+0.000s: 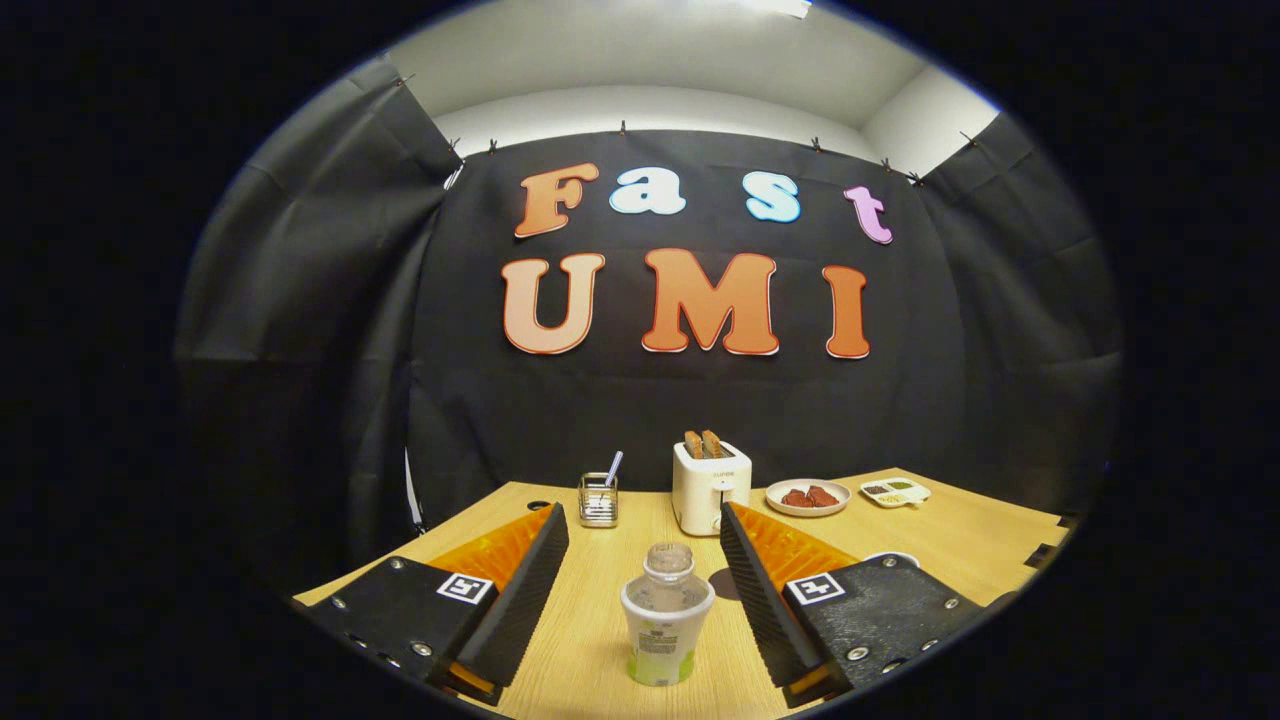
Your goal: Take the bottle from table, then pour the juice into the cup, finally place the bottle on the coaster
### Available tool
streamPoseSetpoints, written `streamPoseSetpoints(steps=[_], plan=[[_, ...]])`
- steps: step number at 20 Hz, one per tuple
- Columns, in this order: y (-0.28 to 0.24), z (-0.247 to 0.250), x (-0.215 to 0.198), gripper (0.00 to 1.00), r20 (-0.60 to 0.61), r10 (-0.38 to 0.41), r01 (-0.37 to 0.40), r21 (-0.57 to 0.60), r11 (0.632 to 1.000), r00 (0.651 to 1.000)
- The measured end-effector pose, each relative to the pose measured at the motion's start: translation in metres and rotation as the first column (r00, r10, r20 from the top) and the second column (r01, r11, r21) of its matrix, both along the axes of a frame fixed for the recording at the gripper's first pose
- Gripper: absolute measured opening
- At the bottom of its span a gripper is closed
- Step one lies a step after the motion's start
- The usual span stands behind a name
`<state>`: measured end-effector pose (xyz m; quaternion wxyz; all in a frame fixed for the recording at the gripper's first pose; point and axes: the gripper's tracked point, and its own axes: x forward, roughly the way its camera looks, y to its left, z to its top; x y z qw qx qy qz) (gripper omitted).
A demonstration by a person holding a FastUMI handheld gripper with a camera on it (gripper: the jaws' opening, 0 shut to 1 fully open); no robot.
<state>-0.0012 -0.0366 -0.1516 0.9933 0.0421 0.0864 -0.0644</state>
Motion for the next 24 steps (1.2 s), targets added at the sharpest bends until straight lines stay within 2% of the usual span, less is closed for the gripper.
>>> streamPoseSetpoints(steps=[5, 13, 17, 19, 22, 24], plan=[[-0.007, -0.035, -0.004, 0.91, -0.014, -0.062, 0.062, 0.011, 0.998, 0.998], [-0.006, -0.118, -0.001, 0.91, -0.168, -0.053, 0.054, -0.001, 0.999, 0.984], [-0.001, -0.141, 0.002, 0.90, -0.204, -0.030, 0.037, 0.027, 0.999, 0.979], [0.001, -0.145, 0.005, 0.86, -0.203, -0.025, 0.031, 0.029, 0.999, 0.979], [0.001, -0.146, 0.008, 0.65, -0.206, -0.009, 0.017, 0.041, 0.999, 0.979], [0.003, -0.146, 0.008, 0.62, -0.214, 0.022, -0.009, 0.059, 0.998, 0.977]])
